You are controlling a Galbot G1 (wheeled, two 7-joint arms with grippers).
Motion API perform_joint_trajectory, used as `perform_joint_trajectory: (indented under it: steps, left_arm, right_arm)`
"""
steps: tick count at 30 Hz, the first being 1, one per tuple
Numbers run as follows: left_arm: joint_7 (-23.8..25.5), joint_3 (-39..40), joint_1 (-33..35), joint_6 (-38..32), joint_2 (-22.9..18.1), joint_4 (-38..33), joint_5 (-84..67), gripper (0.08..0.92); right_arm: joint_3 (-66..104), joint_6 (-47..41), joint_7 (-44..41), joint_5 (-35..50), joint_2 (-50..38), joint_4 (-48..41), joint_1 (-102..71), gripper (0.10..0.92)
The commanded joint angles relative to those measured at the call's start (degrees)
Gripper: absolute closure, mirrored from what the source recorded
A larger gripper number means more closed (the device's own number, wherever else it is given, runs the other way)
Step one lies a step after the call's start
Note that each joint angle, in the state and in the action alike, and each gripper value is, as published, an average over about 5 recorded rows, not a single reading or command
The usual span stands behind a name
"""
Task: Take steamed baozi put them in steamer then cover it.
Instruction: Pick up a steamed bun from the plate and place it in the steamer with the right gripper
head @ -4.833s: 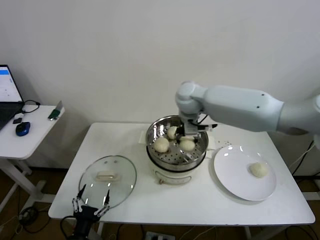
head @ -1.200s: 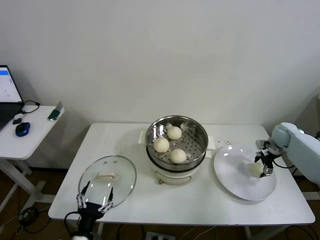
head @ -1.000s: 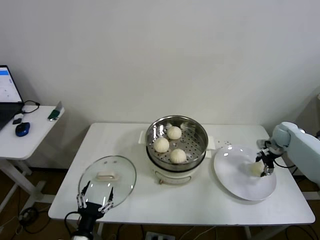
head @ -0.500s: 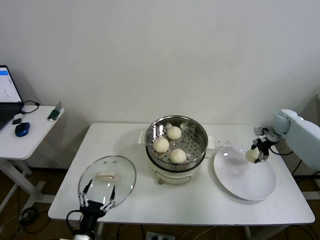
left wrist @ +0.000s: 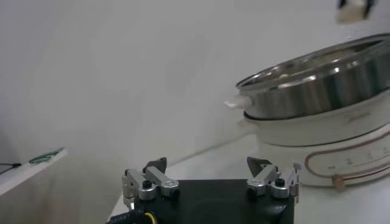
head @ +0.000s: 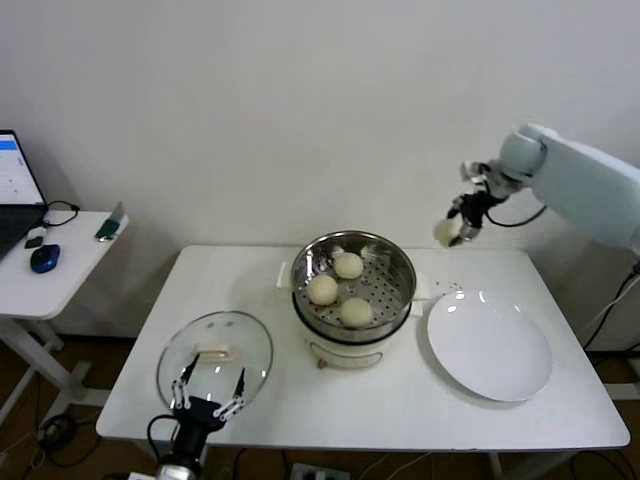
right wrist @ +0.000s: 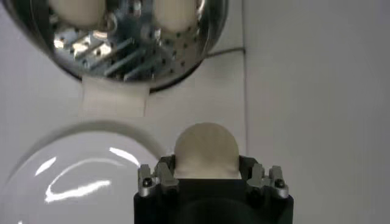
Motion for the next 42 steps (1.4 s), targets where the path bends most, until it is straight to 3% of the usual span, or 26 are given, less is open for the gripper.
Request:
perform_joint_trajectory:
  steps: [1, 15, 34, 42]
  left_arm:
    - [0.5, 0.8, 0.7, -0.5, 0.4, -1.3, -1.0, 0.177]
    - [0.7, 0.7, 1.8, -0.5, 0.9, -3.2, -2.5, 0.177]
    - [0.5, -0.4, 2.6, -0.9, 1.1, -2.8, -3.4, 0.177]
    - [0.5, -0.4, 2.4, -0.7, 1.1, -2.8, -3.1, 0.177]
  right_arm:
    - [-14.1, -4.5, 1.4, 17.2, 10.0, 3.4, 11.5, 0.355]
    - [-19.5, -7.4, 5.5, 18.1, 16.4, 8.5, 3.9, 0.347]
    - [-20.3, -7.4, 6.5, 12.2, 15.5, 8.6, -1.4, 0.342]
    - [-19.2, -8.0, 6.3, 12.1, 14.8, 9.4, -0.5, 0.22]
